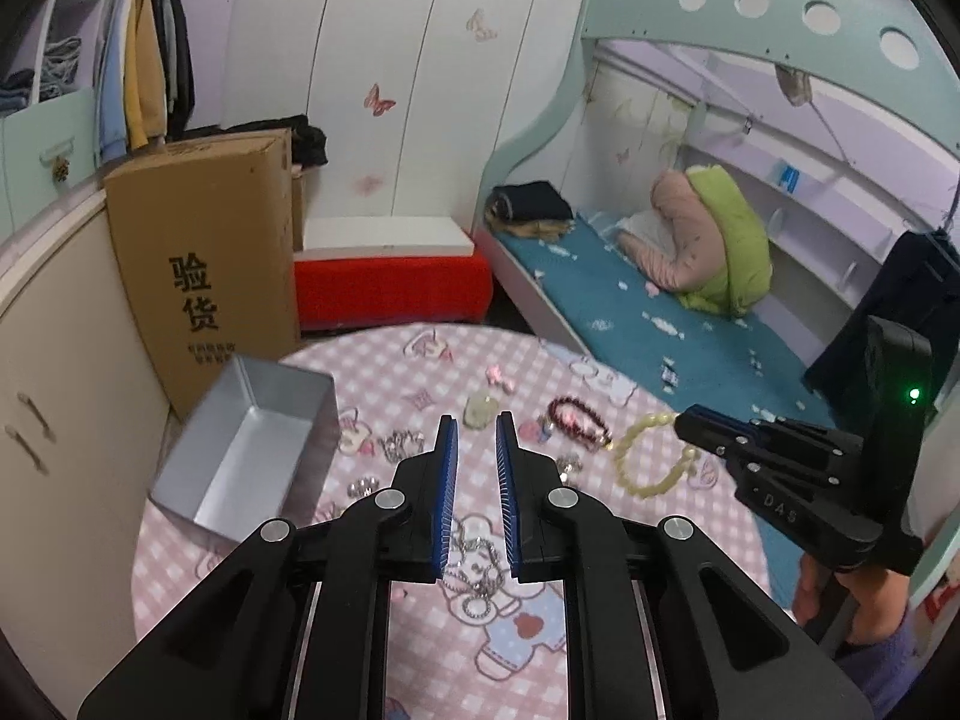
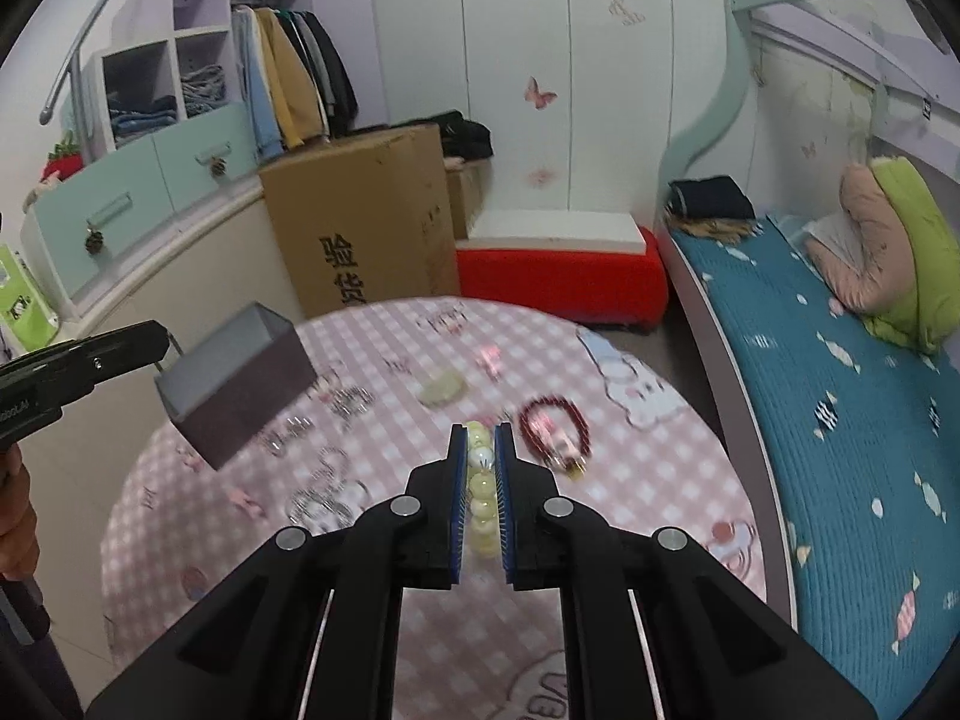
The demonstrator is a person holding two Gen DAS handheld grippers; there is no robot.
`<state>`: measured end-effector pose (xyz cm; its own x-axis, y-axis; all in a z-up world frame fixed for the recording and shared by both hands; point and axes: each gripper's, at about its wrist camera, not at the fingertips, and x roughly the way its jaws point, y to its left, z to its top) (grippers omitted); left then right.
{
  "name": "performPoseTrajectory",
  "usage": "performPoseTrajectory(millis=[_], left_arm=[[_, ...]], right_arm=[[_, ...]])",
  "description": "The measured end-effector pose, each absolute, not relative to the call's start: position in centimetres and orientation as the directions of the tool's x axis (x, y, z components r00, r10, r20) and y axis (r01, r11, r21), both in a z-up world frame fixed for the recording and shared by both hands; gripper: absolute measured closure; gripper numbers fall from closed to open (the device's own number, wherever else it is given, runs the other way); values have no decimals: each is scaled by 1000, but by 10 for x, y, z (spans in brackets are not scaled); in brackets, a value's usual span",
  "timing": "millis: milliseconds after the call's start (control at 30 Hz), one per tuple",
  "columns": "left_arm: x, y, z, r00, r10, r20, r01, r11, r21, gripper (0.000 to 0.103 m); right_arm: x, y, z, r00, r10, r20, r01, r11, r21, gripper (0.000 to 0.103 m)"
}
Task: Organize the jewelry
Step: 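Carry the silver chain and cream bracelet into the grey box and open both tools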
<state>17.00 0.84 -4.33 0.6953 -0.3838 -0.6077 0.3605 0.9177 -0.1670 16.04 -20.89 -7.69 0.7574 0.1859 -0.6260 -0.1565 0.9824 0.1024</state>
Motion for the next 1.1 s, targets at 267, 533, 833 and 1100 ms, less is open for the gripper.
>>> performPoseTrajectory(millis=[267, 533, 833, 1100], left_arm=[[177, -17, -93, 571, -373, -731, 413, 900, -136, 75], [176, -41, -160, 535, -265, -802, 366, 928, -63, 39], [176, -50, -193, 490, -209, -846, 394, 919, 2, 59], [183, -42, -187, 508, -218, -833, 366, 930, -20, 87]], right_arm=[[159, -206, -74, 750, 204, -630, -168, 979, 117, 94], [156, -216, -94, 720, 225, -656, -160, 974, 158, 94], [158, -226, -105, 706, 251, -662, -163, 968, 193, 94], [159, -226, -106, 703, 257, -663, -164, 966, 201, 94]])
